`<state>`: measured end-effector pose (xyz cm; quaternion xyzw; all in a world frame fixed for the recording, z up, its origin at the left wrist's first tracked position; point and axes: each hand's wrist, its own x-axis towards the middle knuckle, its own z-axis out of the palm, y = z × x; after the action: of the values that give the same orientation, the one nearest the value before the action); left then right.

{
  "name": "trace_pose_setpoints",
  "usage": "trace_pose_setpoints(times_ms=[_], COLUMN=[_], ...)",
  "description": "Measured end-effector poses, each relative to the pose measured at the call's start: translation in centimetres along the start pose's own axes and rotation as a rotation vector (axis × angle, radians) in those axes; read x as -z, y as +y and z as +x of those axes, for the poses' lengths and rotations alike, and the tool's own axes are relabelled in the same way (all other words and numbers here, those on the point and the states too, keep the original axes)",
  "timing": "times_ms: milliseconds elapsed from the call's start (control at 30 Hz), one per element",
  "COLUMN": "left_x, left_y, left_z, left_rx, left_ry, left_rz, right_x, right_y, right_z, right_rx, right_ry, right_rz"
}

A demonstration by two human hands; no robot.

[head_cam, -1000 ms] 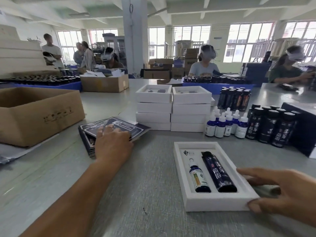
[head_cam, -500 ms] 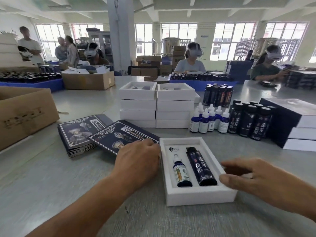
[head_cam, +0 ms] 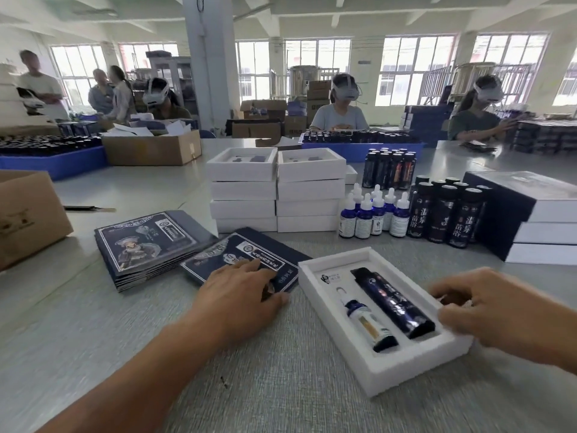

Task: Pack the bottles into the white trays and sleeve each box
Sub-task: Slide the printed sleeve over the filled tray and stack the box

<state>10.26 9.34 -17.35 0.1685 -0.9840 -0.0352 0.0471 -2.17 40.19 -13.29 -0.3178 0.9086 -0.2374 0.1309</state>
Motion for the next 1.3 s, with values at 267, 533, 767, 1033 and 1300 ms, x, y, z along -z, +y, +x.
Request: trace_pose_setpoints(times_ms=[267,533,767,1033,1300], left_x=[-0.2,-0.3,0.2,1.0,1.2], left_y=[0.8,-3.4,-4.4,-3.4,-1.6], left_z=[0.0,1.8,2.0,1.6,1.0], left_rx=[-0.02,0.348,0.276,0.099,-0.033], left_ry=[0.191,0.209,0.471,0.713,0.772], left_rz=[-0.357,-0.306,-0.741,-1.005,-1.108], right_x=[2.8,2.2,1.8,1.9,1.8], right_y=[4.8,4.5,2.6,1.9,2.1], right_z=[0.6,1.2,0.7,0.4,0.4], right_rx=[-0.148,-0.187,-0.189,-0.185,-0.179], right_ry=[0.076,0.102,0.105,0.099,0.097], right_rz=[-0.074,-0.106,-0.141,-0.148,-0.05])
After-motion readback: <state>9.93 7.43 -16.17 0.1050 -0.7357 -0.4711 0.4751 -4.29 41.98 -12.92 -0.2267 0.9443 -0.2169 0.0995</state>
